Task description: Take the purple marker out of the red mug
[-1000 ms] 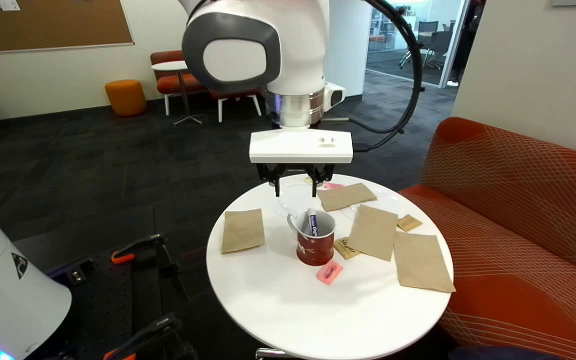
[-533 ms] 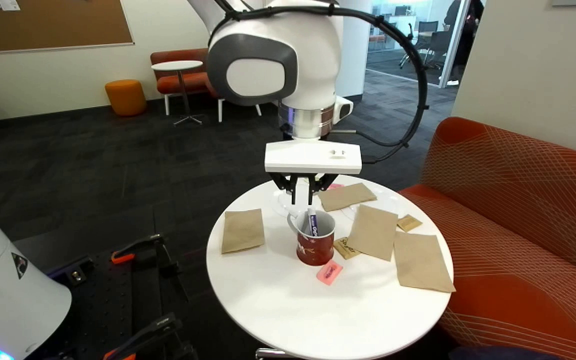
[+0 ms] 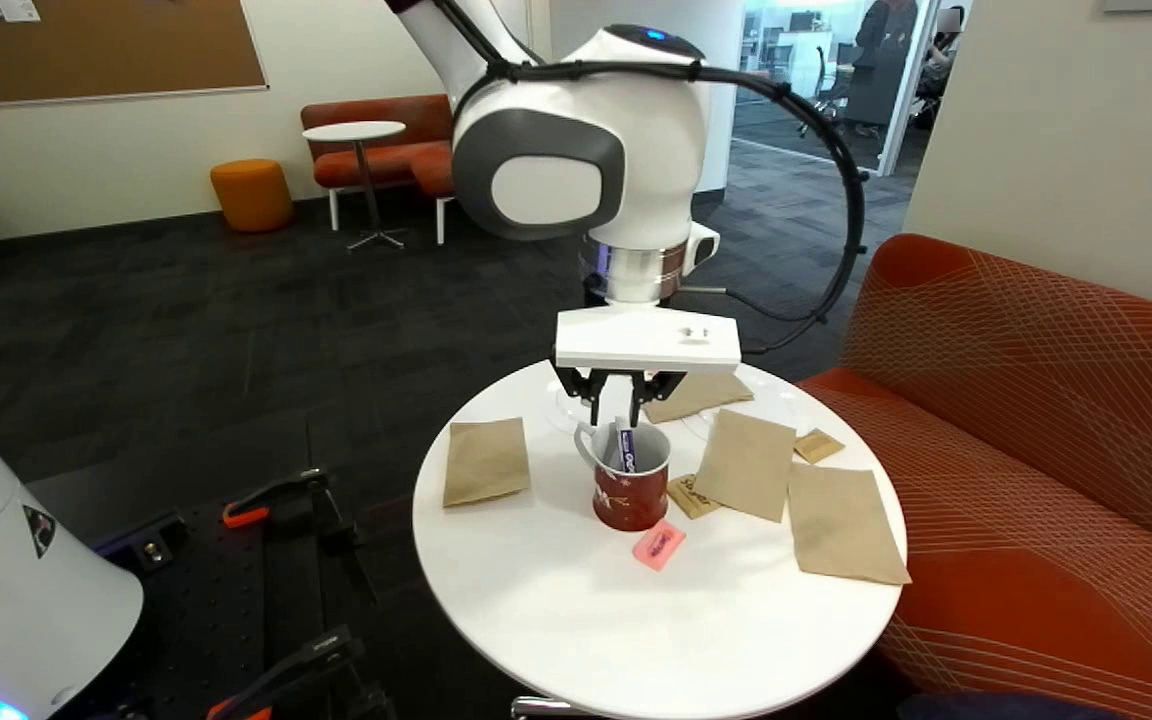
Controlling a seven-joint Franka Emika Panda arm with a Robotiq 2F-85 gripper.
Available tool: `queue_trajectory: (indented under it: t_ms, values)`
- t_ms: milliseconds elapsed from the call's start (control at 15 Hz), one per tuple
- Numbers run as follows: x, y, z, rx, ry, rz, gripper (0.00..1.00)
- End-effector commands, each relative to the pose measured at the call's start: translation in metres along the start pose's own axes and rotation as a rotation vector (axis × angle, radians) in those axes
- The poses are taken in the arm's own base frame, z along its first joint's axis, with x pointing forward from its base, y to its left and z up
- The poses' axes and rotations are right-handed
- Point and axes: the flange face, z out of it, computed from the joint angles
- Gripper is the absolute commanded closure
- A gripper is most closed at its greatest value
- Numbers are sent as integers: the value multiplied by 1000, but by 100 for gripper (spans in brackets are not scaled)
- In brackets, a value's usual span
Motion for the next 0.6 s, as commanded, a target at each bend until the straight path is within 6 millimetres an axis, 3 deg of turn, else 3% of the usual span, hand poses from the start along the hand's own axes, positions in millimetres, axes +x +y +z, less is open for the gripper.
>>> queue_trajectory:
  t_ms: [0, 533]
  values:
    - [0, 13, 6, 9, -2, -27, 55]
    - [-4, 19, 21, 29, -15, -45, 58]
